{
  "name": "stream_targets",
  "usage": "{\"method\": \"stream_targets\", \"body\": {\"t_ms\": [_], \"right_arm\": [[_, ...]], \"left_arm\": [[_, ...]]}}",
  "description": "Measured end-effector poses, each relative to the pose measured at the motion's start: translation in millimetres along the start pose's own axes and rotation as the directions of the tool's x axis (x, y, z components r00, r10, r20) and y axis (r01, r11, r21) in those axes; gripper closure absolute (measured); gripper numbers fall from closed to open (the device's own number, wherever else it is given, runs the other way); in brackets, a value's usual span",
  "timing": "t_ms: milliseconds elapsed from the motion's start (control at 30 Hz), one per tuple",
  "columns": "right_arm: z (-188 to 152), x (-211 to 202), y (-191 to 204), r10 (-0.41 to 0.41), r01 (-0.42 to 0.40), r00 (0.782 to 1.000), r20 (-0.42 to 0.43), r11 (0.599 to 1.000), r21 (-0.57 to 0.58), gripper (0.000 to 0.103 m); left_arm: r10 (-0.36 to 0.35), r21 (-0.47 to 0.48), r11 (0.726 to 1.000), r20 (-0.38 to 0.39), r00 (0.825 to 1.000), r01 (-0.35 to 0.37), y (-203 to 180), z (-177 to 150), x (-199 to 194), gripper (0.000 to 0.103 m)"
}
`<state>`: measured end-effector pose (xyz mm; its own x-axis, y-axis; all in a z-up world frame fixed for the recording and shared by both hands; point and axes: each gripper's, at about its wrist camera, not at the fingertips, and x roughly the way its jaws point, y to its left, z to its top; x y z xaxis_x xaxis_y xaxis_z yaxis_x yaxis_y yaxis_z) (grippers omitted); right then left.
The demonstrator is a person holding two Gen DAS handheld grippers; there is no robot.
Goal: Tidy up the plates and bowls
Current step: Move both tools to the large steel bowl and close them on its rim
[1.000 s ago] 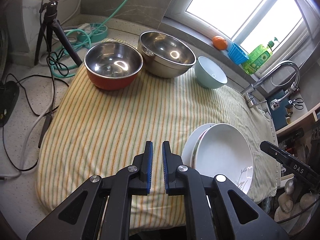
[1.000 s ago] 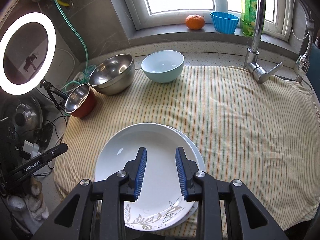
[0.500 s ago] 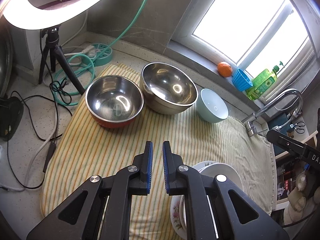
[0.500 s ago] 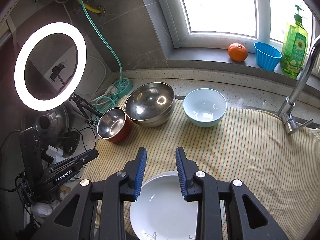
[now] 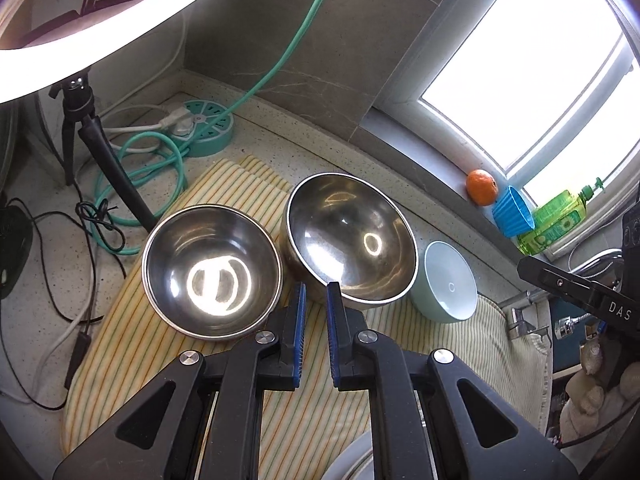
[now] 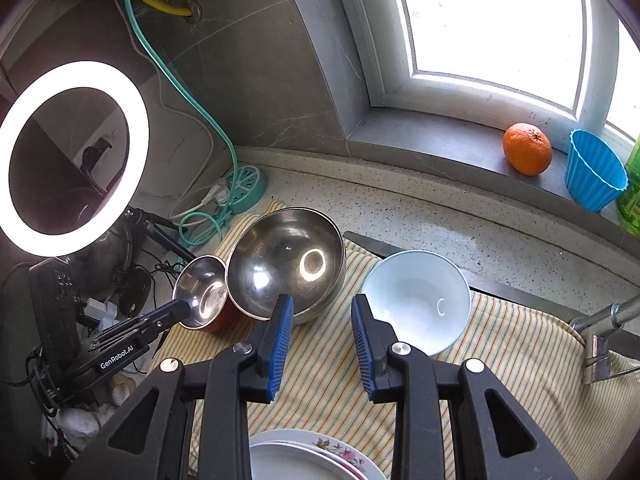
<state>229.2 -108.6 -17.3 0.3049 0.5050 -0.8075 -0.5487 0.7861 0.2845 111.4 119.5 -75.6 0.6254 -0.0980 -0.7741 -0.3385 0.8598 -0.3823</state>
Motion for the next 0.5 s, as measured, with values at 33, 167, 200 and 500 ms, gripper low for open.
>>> {"method": "stream_targets", "body": {"t_ms": [33,167,200,500], "right_arm": [[3.8,7.1,-4.4,0.012,-0.012,1.000,-0.009,1.000,0.005,0.076],[17.3,34.6,-15.1,0.031,-0.031,0.999,-0.036,0.999,0.008,0.076],[20.1,41.3,-16.9,0.035,-0.035,0.998,-0.043,0.999,0.008,0.076],[37.4,86.6,-27.0,0.056,-0.056,0.994,-0.094,0.998,0.009,0.076]], "left_arm": [[0.011,-0.001,1.000,0.003,1.000,-0.011,-0.1,2.9,3.9,0.094],[0.043,-0.009,0.999,-0.003,0.999,-0.043,0.9,12.5,20.2,0.094],[0.050,-0.008,0.999,-0.003,0.999,-0.050,1.1,14.7,23.7,0.094],[0.110,0.018,0.994,-0.014,0.994,-0.110,-0.5,28.7,48.2,0.094]]}}
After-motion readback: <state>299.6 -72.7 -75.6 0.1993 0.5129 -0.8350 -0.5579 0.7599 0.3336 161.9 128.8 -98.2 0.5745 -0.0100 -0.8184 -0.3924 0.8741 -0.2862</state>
